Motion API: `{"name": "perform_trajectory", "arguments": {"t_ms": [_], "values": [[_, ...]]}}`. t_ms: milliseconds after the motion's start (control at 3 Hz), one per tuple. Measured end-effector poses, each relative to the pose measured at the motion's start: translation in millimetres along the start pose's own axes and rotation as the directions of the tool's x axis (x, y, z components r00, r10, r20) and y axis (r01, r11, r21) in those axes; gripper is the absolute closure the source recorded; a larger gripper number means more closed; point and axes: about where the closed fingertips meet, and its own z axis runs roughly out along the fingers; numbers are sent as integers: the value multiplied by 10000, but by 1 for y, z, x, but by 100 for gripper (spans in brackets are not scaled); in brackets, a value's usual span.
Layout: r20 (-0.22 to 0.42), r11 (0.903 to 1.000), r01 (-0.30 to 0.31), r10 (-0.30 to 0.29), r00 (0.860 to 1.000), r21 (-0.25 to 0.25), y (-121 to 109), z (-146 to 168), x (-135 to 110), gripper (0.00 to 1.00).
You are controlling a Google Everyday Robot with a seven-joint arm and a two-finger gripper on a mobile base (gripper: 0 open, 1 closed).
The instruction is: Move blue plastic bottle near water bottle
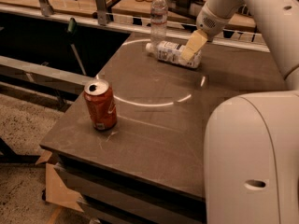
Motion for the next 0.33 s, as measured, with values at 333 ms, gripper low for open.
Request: {"name": "perform_trajectory", "arguments": {"t_ms": [333], "values": [[-290,9968,-745,754,9967,287,-7,-41,50,0]]}}
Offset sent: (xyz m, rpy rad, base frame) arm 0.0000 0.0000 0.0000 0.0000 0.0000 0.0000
